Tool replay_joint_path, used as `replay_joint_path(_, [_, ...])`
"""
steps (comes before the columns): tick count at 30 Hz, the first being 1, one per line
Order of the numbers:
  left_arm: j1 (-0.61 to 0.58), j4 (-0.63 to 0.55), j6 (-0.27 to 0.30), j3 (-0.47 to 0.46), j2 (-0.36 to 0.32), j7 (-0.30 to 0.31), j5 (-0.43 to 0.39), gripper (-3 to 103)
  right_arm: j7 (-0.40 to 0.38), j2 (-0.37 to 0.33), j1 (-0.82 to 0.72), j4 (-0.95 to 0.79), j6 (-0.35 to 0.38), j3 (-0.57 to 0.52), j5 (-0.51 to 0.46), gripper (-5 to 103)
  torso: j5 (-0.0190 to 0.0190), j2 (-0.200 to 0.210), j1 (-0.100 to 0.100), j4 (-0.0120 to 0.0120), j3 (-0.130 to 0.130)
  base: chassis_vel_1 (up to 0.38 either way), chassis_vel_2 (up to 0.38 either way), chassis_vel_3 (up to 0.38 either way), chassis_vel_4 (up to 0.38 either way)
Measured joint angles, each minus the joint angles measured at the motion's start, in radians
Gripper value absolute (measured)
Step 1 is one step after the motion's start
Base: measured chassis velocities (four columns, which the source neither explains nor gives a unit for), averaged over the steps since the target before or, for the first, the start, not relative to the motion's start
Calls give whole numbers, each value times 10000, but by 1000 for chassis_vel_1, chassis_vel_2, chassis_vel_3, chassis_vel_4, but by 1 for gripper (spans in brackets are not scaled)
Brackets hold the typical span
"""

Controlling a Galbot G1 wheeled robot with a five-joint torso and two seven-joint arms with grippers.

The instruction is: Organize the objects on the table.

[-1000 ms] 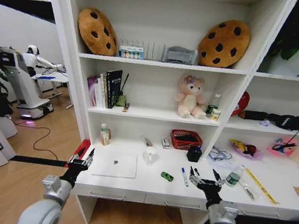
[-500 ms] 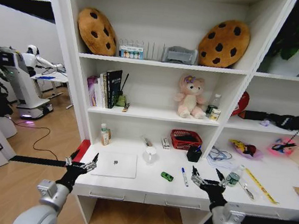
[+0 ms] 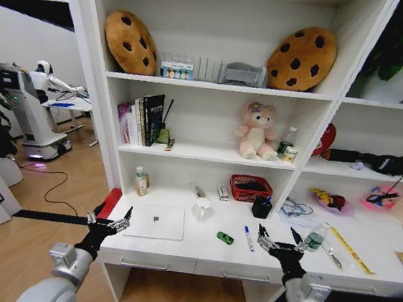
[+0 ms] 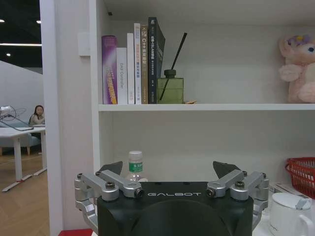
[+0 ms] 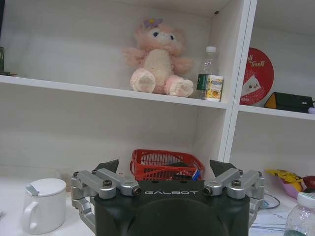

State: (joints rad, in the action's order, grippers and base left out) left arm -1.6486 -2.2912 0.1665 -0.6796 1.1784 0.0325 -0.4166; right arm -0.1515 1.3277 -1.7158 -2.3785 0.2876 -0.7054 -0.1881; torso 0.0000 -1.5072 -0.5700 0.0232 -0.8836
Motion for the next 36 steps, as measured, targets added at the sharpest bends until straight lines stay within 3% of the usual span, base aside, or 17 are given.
replay_joint_path(13, [9,14,8,10,-9,9,0,100,316,-1370,-128,409,930,-15,-612,100,1,0,0,0,0,0,0,0,0])
replay_joint_path(36, [13,23,11,14,-10,12,-3,100,296,-1170,-98,244,1281,39,-604,100,-3,0,0,1,0,-50,-55,50,46])
